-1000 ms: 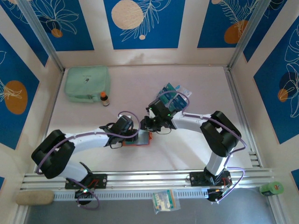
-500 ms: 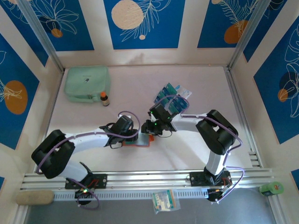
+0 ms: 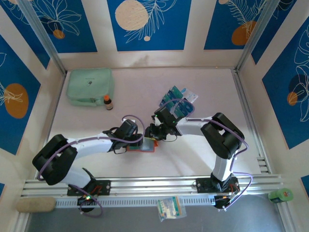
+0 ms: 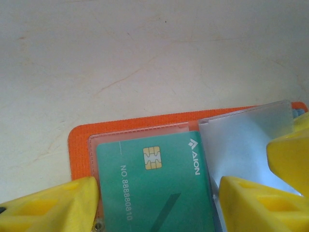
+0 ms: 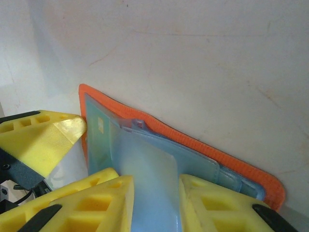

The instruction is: Put the credit cards into the card holder

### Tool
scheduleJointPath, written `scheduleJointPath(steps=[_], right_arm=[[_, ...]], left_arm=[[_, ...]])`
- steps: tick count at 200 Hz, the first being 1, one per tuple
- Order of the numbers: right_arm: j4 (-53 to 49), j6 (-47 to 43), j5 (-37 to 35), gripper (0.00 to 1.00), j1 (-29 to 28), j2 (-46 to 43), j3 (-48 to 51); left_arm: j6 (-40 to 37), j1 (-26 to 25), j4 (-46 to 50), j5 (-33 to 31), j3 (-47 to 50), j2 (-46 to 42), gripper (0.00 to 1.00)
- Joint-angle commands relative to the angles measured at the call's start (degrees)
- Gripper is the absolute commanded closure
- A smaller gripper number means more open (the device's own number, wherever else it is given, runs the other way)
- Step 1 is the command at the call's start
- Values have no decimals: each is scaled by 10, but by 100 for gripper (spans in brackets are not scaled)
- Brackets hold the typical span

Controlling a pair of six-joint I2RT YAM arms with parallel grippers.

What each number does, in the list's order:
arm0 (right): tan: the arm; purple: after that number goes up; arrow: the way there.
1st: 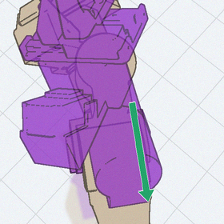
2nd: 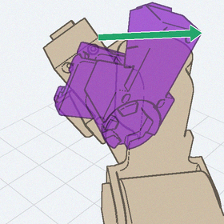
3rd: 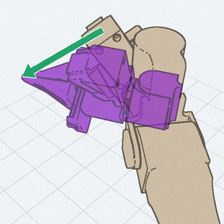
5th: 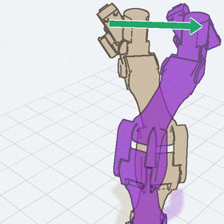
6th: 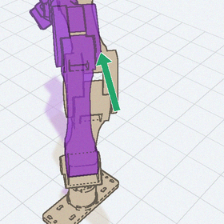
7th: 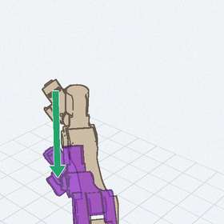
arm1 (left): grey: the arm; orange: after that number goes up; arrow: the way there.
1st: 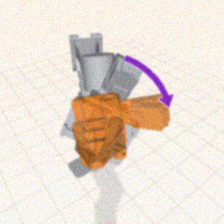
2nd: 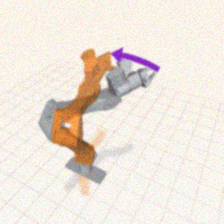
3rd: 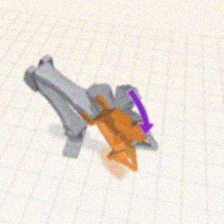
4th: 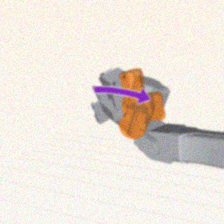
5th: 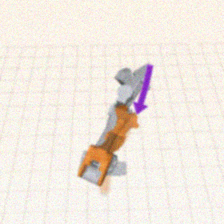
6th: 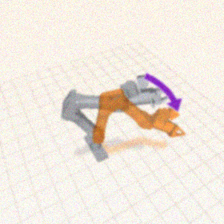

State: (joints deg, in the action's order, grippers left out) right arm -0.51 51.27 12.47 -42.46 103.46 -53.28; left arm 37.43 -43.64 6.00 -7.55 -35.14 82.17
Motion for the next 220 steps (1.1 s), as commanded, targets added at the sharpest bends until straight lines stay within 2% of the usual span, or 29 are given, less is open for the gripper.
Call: scheduleJointPath(steps=[1,55,96,128,164,220], right_arm=[[-10,11,20,69,0,-29,-1],[-33,22,15,69,-8,-55,-16],[-46,34,10,66,-27,-51,-40],[-52,47,7,60,-43,-23,-74],[-57,59,6,60,-59,31,-125],[-47,80,14,59,-64,89,-167]], left_arm=[[3,-5,18,-2,0,-18,30],[14,-2,34,-15,-15,-83,20],[20,9,52,-34,-9,-158,17],[26,23,63,-44,10,-211,16],[25,41,76,-45,30,-254,15],[18,59,71,-23,54,-259,15]])
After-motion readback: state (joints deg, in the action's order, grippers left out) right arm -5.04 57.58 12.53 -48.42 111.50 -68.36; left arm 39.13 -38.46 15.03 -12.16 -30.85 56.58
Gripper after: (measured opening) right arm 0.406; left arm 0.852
